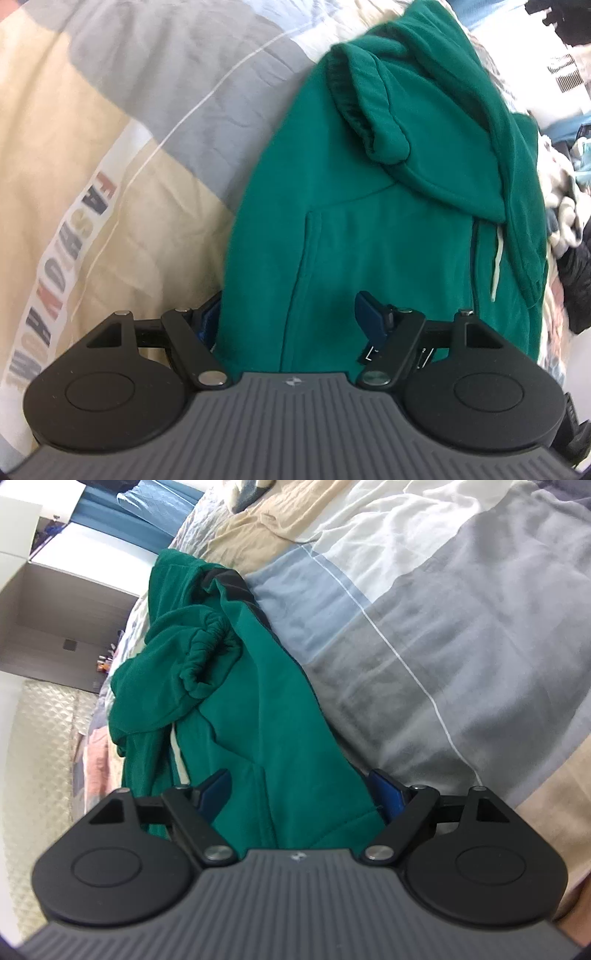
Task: Fold large clothes
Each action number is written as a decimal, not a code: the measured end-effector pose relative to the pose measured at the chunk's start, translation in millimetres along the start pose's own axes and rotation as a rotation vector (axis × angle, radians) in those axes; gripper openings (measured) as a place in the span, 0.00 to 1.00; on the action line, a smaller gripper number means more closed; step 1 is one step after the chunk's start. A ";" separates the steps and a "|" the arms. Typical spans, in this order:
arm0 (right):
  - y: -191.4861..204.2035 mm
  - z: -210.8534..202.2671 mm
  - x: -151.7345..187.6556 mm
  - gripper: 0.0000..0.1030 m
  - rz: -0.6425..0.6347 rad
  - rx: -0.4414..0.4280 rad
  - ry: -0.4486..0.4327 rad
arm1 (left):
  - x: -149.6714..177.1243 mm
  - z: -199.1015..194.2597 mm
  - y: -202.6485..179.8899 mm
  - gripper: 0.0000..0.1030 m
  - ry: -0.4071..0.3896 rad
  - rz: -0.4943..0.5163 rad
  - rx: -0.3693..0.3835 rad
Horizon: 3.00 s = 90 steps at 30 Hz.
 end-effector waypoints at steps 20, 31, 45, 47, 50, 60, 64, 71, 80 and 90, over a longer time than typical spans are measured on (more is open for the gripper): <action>13.6 5.6 4.5 0.81 -0.034 -0.074 0.037 | 0.6 -3.3 6.1 0.75 0.075 -0.096 0.181; 13.1 16.0 15.4 0.32 -0.086 -0.046 0.093 | 12.6 0.3 -25.3 0.15 -0.038 0.101 -0.004; 69.4 -75.2 -1.3 0.16 -0.185 -0.403 -0.063 | 15.8 -125.7 0.1 0.08 -0.219 -0.004 0.337; 86.0 -95.2 -5.0 0.15 -0.236 -0.432 -0.088 | 18.6 -144.4 -1.6 0.08 -0.233 -0.020 0.377; 102.7 -127.6 -9.9 0.14 -0.271 -0.474 -0.117 | 24.4 -177.3 -6.6 0.08 -0.265 -0.013 0.416; 99.0 -226.4 10.0 0.14 -0.335 -0.586 -0.209 | 110.4 -286.8 -0.6 0.08 -0.324 0.043 0.571; 90.1 -265.6 28.4 0.14 -0.351 -0.608 -0.240 | 162.7 -319.5 12.1 0.08 -0.333 0.053 0.627; 72.3 -309.0 51.0 0.14 -0.342 -0.599 -0.282 | 230.7 -346.8 33.3 0.08 -0.332 0.044 0.686; 69.0 -260.0 13.0 0.14 -0.277 -0.491 -0.294 | 181.5 -311.4 -3.2 0.08 -0.354 0.011 0.641; 93.6 -161.6 -68.0 0.14 -0.137 -0.348 -0.332 | 56.5 -225.5 -76.2 0.08 -0.376 -0.139 0.515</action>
Point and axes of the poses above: each gripper's, at about its wrist camera, not at the fingertips, and z roughly the way its jaws point, y to its left, x to its underside, the point moved 6 cm from there along z, roughly the way its jaws point, and after that the axes turned 7 degrees about -z, right-handed, at the moved point
